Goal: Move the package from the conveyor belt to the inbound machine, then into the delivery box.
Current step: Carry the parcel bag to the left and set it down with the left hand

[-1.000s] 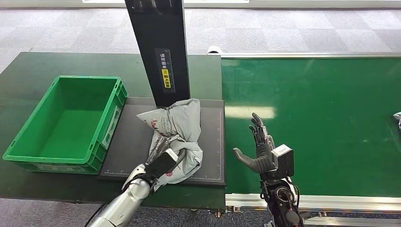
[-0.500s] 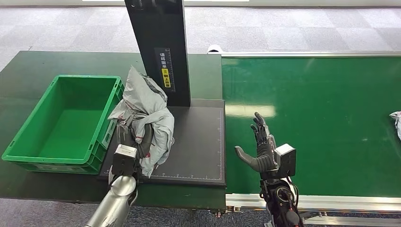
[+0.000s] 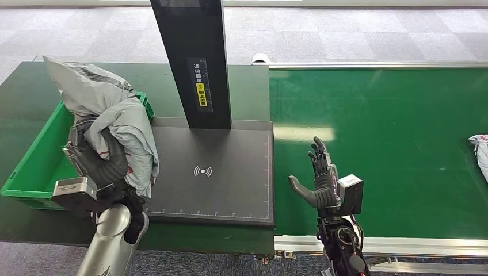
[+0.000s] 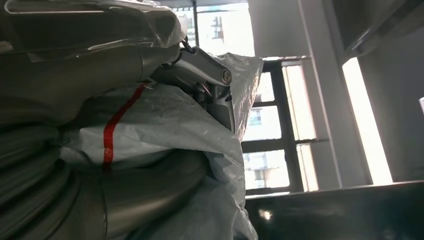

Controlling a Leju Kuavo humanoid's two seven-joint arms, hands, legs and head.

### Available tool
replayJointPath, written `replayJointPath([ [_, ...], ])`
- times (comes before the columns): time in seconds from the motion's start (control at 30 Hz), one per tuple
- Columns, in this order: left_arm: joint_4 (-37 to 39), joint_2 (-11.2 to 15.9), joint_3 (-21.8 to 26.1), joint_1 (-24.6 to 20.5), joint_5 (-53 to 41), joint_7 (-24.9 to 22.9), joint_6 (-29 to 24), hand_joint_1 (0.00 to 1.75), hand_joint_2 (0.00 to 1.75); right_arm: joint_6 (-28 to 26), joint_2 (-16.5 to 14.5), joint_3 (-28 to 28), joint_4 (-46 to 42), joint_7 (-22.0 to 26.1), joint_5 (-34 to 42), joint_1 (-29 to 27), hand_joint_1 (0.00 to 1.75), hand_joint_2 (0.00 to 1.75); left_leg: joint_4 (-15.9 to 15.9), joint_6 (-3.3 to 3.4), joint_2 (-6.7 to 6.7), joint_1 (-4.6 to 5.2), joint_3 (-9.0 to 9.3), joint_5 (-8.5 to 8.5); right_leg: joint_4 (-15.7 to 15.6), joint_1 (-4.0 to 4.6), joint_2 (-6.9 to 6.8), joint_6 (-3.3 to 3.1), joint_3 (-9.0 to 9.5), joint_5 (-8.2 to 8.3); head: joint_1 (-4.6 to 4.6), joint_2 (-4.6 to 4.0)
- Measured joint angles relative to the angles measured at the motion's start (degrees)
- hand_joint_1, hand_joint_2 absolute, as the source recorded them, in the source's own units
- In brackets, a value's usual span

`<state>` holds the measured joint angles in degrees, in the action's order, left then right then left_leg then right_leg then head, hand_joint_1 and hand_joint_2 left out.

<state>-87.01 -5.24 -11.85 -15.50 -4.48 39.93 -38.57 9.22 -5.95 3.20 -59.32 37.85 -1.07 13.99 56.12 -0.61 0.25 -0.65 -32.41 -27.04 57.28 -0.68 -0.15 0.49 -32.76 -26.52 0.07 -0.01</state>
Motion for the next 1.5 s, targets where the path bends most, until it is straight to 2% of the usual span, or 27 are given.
replayJointPath([
  [0.1, -4.2, -1.7, 3.3, 0.3, -11.5, 0.0, -0.9, 1.75, 1.75, -0.6, 0.1, 0.1, 0.0, 0.0, 0.6, -0.3, 0.0, 1.75, 0.0, 0.0, 0.01, 0.02, -0.03, 0.0, 0.0, -0.02, -0.01, 0.0, -0.03, 0.0, 0.01, 0.01],
  [0.23, -7.1, -4.8, 11.8, -1.1, -27.9, 0.1, -1.0, 1.75, 1.75, -1.2, 0.2, 0.3, 0.0, 0.0, 0.9, -1.4, 0.0, 1.75, 0.0, 0.0, 0.02, 0.02, -0.02, 0.0, 0.0, -0.02, 0.01, 0.0, -0.04, 0.01, -0.01, 0.0],
  [0.43, -9.0, -7.0, 24.8, -4.7, -39.1, 0.1, -1.1, 1.75, 1.75, -1.4, 0.3, 0.8, 0.0, -0.4, 1.2, -2.2, 0.0, 1.75, 0.0, -0.02, 0.03, -0.04, 0.02, 0.02, 0.0, 0.04, 0.02, -0.01, -0.05, 0.01, -0.01, 0.01],
  [0.53, -7.0, -7.5, 30.3, -6.2, -46.1, 0.1, -1.2, 1.75, 1.75, -1.6, 0.3, 1.0, -0.5, -1.2, 1.6, -2.5, 0.0, 1.75, 0.0, -0.03, 0.02, -0.05, 0.01, 0.02, 0.0, 0.05, 0.01, -0.01, -0.04, 0.0, 0.0, 0.01],
  [0.67, 0.4, -8.1, 38.6, -8.6, -58.1, 0.1, -1.2, 1.75, 1.75, -1.5, 0.4, 1.0, -1.7, -2.3, 1.2, -3.4, 0.0, 1.75, 0.0, -0.03, 0.07, -0.02, 0.01, 0.02, 0.0, 0.02, 0.05, -0.01, -0.05, 0.01, 0.0, 0.0],
  [0.83, 7.4, -9.1, 45.8, -10.0, -63.5, -0.8, -1.2, 1.75, 1.75, -1.3, 0.6, 1.0, -2.7, -2.9, 0.7, -4.3, 0.0, 1.75, 0.0, -0.03, 0.07, -0.02, 0.0, 0.02, 0.0, 0.02, 0.08, 0.0, -0.07, 0.01, 0.01, -0.01],
  [0.9, 9.6, -9.2, 46.9, -10.3, -67.2, -4.7, -1.2, 1.75, 1.75, -1.0, 0.6, 0.9, -3.0, -3.3, 0.3, -4.4, 0.0, 1.75, 0.0, -0.03, 0.07, -0.02, 0.0, 0.02, 0.0, 0.02, 0.07, 0.0, -0.07, 0.01, 0.0, 0.01],
  [1.03, 16.1, -7.2, 46.2, -10.4, -75.0, -20.4, -1.2, 1.75, 1.75, -0.2, 0.6, 0.9, -3.2, -3.9, -0.9, -4.5, 0.0, 1.75, 0.0, -0.03, 0.1, -0.04, 0.0, 0.02, 0.0, 0.04, 0.11, 0.0, -0.09, 0.01, -0.01, 0.0],
  [1.13, 21.7, -4.3, 43.0, -10.2, -77.7, -30.0, -1.2, 1.75, 1.75, 0.3, 0.6, 0.8, -3.3, -4.2, -1.7, -4.6, 0.0, 1.75, 0.0, -0.04, 0.08, -0.06, 0.0, 0.02, 0.0, 0.07, 0.09, -0.01, -0.08, 0.01, -0.01, -0.01],
  [1.3, 27.0, 0.0, 36.1, -9.6, -81.7, -40.5, -1.2, 1.74, 1.75, 1.0, 0.6, 0.4, -3.3, -4.3, -2.6, -4.6, 0.0, 1.75, 0.0, -0.04, 0.11, -0.06, -0.01, 0.03, 0.0, 0.06, 0.12, -0.01, -0.07, 0.01, 0.01, 0.0],
  [1.33, 27.5, 0.7, 35.1, -9.5, -82.1, -41.3, -1.2, 1.58, 1.75, 1.1, 0.6, 0.4, -3.3, -4.3, -2.7, -4.6, 0.0, 1.75, 0.0, -0.04, 0.1, -0.05, -0.01, 0.03, 0.0, 0.06, 0.12, -0.01, -0.07, 0.01, 0.01, 0.01],
  [1.43, 28.0, 2.1, 32.8, -9.0, -82.5, -42.4, -1.2, 0.32, 1.75, 1.3, 0.5, 0.2, -3.3, -4.4, -2.9, -4.6, 0.0, 1.75, 0.0, -0.04, 0.08, -0.05, -0.02, 0.02, 0.0, 0.05, 0.12, -0.01, -0.07, 0.01, 0.01, 0.01],
  [1.47, 27.9, 2.4, 32.2, -8.8, -82.8, -42.7, -1.2, 0.04, 1.75, 1.4, 0.5, 0.2, -3.3, -4.4, -2.9, -4.6, 0.0, 1.75, 0.0, -0.04, 0.08, -0.05, -0.02, 0.02, 0.0, 0.05, 0.12, -0.01, -0.08, 0.01, 0.01, 0.0],
  [1.5, 27.7, 2.6, 31.6, -8.5, -83.1, -43.1, -1.2, 0.0, 1.75, 1.4, 0.4, 0.1, -3.3, -4.5, -3.0, -4.6, 0.0, 1.75, 0.0, -0.04, 0.08, -0.05, -0.02, 0.02, 0.0, 0.05, 0.12, -0.01, -0.08, 0.01, 0.0, 0.0],
])
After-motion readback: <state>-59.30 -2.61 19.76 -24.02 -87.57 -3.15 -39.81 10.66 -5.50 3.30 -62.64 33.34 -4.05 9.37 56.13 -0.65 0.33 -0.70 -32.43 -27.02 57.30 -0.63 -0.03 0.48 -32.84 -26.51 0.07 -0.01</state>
